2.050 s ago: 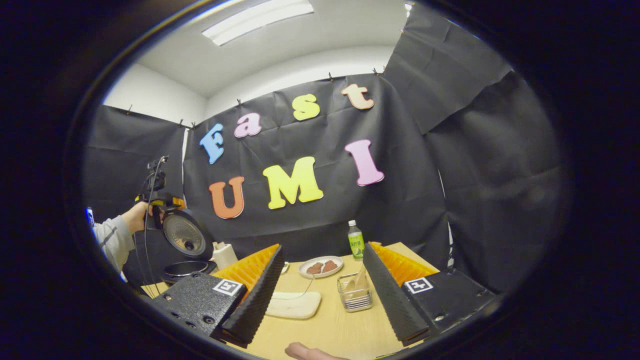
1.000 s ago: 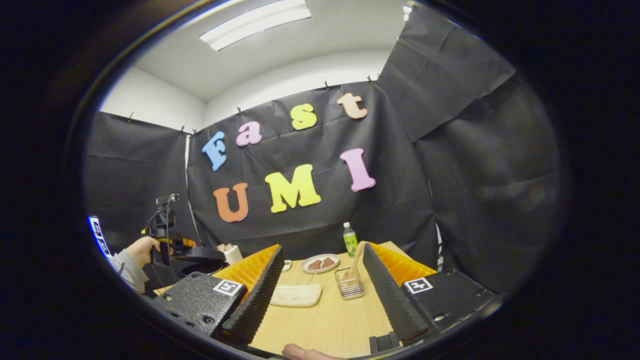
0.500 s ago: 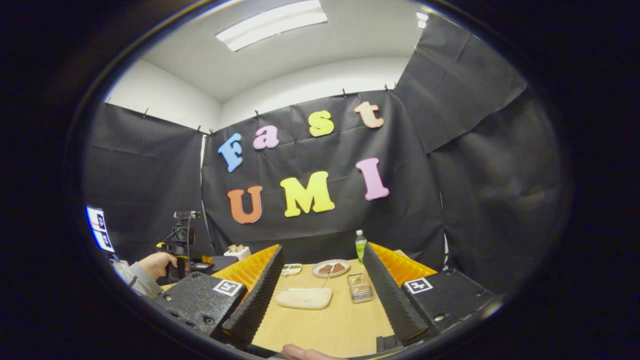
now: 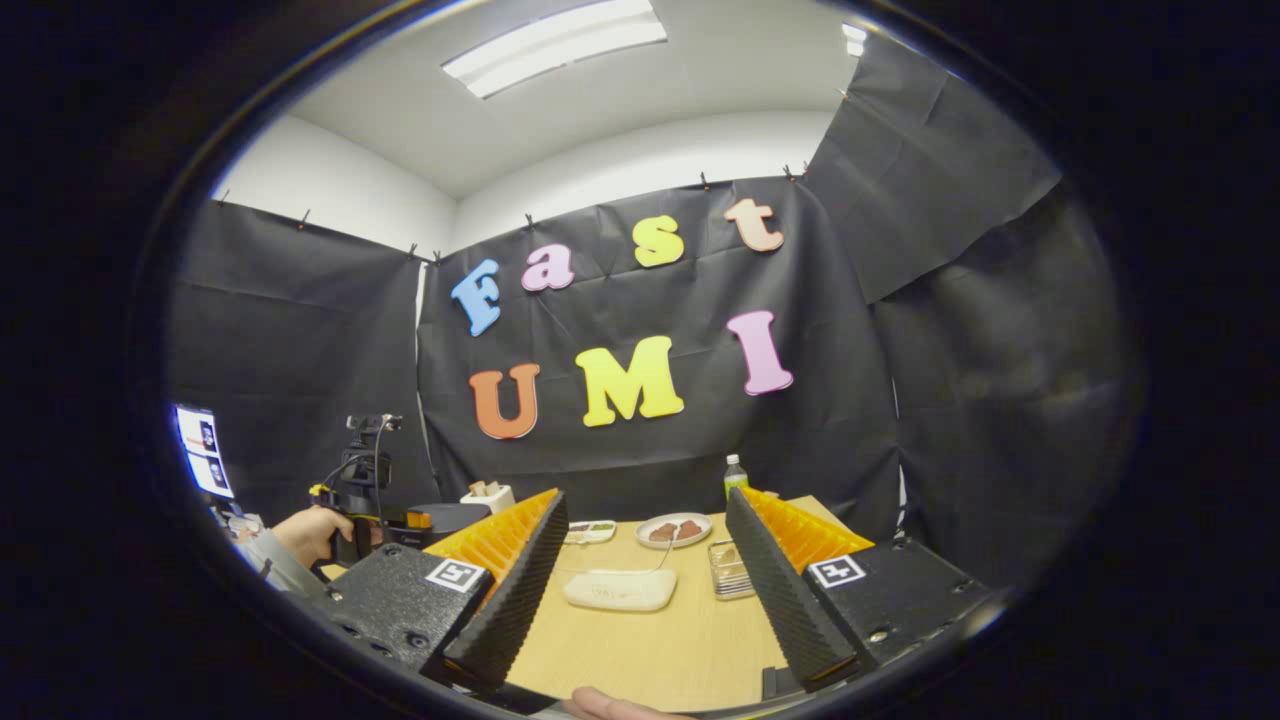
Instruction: Close the left gripper, press the button to open the rice cooker; take a wooden spoon from the chopstick holder with the right hand, scoop a spoonful of rice and pour it into the rice cooker, then put the wooden spoon back into the chopstick holder.
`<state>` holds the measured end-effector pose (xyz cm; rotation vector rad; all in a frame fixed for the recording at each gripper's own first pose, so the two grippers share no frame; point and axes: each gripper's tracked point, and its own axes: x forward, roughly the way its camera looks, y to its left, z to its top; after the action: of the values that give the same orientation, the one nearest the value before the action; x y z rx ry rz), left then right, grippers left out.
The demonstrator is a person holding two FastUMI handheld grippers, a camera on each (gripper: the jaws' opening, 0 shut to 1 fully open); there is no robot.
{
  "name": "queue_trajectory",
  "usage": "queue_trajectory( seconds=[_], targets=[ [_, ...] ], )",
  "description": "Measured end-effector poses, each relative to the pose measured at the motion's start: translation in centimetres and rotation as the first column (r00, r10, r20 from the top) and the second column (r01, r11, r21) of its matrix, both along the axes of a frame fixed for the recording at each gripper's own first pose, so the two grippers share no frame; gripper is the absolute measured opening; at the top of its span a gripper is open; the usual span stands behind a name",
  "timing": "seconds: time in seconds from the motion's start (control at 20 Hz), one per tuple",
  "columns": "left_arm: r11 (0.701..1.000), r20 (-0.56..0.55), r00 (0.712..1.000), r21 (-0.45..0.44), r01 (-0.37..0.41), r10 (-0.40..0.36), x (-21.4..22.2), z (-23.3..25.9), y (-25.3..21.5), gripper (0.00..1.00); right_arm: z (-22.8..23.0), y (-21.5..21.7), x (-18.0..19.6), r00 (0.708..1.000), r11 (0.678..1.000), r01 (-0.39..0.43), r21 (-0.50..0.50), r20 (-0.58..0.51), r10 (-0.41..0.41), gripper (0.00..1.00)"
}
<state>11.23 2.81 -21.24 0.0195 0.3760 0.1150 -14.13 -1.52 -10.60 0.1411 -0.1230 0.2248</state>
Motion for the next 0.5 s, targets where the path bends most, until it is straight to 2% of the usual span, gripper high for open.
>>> queue_trajectory(
  seconds=[0.1,0.2,0.5],
  targets=[
    [1.000,0.055,0.998,-0.004,-0.006,0.006,0.0,-0.1,0.0,0.99,-0.1,0.0,-0.2,1.000,1.000,0.002,-0.003,0.001,-0.002,0.98],
    [1.000,0.116,0.993,0.005,-0.007,0.007,0.2,0.0,-0.1,1.00,-0.2,0.2,-0.2,1.000,1.000,-0.001,-0.007,0.003,0.001,1.00],
    [0.999,0.268,0.963,0.020,-0.027,0.021,0.2,0.1,0.1,0.98,-1.4,0.8,0.4,1.000,1.000,-0.002,-0.023,-0.019,0.002,1.00]
  ],
)
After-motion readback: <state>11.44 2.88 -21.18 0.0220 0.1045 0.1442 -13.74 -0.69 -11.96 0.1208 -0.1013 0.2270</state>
